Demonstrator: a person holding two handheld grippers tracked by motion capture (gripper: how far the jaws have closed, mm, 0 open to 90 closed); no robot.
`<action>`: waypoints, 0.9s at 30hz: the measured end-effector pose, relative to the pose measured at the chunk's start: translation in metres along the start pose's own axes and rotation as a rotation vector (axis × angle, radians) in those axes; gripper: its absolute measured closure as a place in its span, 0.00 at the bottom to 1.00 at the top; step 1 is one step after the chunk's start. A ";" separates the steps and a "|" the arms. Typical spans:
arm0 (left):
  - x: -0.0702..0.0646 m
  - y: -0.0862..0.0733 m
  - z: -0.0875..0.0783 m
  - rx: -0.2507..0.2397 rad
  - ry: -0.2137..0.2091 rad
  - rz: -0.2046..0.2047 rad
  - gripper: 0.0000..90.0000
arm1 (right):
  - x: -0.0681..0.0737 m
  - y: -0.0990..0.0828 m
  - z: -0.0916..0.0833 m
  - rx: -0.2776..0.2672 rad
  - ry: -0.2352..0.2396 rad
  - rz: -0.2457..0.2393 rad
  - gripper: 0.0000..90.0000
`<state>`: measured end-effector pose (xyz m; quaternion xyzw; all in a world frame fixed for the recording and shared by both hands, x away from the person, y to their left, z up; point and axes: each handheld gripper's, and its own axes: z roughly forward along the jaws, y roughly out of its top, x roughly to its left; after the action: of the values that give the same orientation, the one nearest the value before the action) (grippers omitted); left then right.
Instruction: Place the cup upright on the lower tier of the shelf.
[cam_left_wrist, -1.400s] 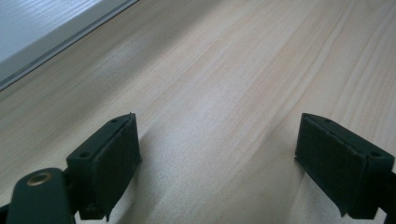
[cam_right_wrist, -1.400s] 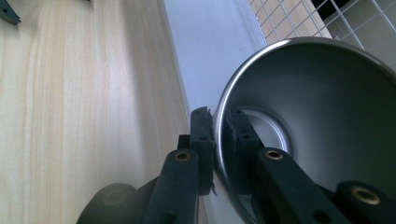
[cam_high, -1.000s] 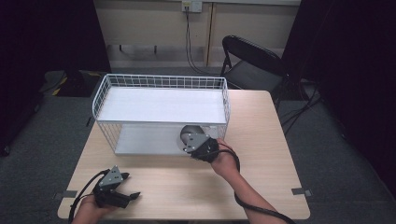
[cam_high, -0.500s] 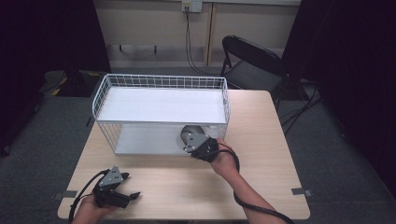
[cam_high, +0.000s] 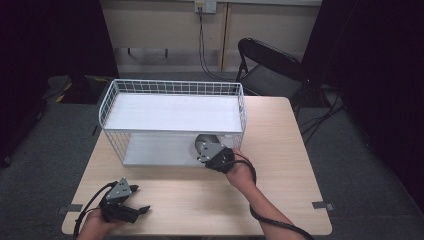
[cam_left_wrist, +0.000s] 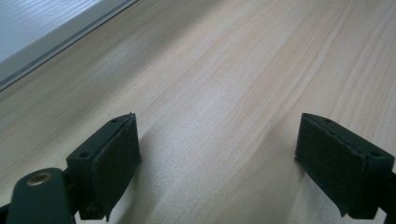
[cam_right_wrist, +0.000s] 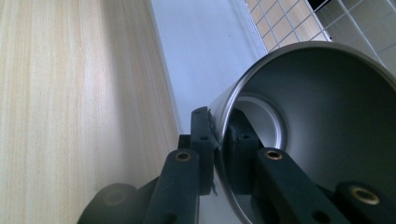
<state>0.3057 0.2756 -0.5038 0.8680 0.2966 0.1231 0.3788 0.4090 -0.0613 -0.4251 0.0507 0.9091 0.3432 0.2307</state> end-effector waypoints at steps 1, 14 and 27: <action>0.000 0.000 0.000 0.000 0.000 0.000 0.15 | 0.000 0.000 0.000 0.001 -0.001 -0.002 0.92; 0.000 0.000 0.000 -0.001 -0.003 -0.001 0.15 | 0.000 -0.003 0.002 0.004 -0.017 -0.012 0.92; 0.000 0.000 0.000 -0.001 -0.004 -0.001 0.15 | -0.001 -0.004 0.003 -0.006 -0.040 -0.015 0.91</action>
<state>0.3057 0.2758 -0.5037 0.8679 0.2965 0.1213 0.3797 0.4117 -0.0623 -0.4293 0.0500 0.9036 0.3433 0.2514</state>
